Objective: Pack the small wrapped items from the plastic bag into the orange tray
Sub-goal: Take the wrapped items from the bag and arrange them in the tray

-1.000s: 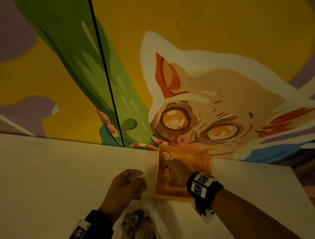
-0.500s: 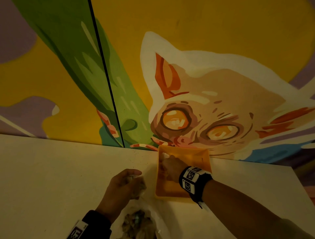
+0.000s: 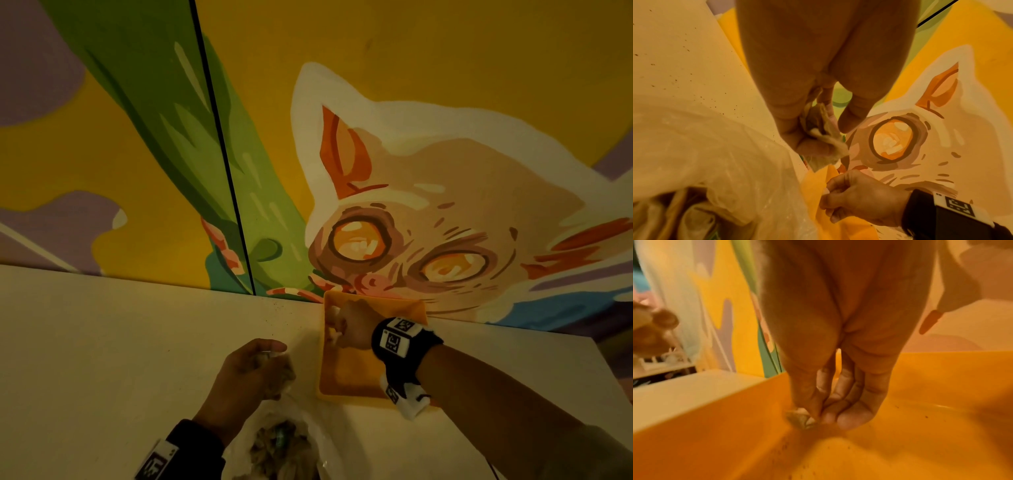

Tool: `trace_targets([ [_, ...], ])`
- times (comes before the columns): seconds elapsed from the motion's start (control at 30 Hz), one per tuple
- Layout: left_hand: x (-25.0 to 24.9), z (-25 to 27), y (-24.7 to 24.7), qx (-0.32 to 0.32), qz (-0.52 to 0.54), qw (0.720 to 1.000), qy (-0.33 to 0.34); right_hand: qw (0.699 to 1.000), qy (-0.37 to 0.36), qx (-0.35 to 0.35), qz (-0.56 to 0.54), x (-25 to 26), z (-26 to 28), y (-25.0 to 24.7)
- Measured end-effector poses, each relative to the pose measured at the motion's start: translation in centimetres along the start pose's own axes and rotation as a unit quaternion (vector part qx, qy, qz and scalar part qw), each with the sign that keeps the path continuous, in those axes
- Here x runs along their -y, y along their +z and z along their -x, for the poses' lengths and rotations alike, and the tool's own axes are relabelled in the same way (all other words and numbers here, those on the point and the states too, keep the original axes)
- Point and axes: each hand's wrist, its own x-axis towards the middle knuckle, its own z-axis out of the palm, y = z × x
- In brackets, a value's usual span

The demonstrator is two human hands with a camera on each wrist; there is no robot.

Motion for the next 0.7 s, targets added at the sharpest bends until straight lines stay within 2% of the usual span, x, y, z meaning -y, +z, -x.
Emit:
trace_targets([
  [0.1,0.0,0.0,0.1,0.0,-0.002,1.0,0.0,0.995,0.05,0.048,-0.07,-0.5,-0.2,-0.8],
  [0.23,0.1,0.0,0.1,0.003,-0.004,1.0,-0.003,0.968,0.126,0.084,-0.198,-0.4,-0.7,-1.5],
  [0.4,0.1,0.1,-0.3,0.002,-0.008,1.0,-0.006,0.942,0.173,-0.018,-0.286,-0.4,-1.5,-1.2],
  [0.53,0.2,0.0,-0.5,-0.002,-0.012,1.0,-0.007,0.927,0.191,-0.039,-0.32,-0.3,-1.8,-0.8],
  [0.57,0.3,-0.1,-0.5,-0.003,-0.012,1.0,-0.008,0.925,0.191,-0.035,-0.326,-0.2,-1.7,-0.8],
  [0.7,0.4,0.0,-0.5,-0.004,-0.013,1.0,-0.012,0.916,0.212,0.055,-0.335,-0.3,-1.7,-0.7],
])
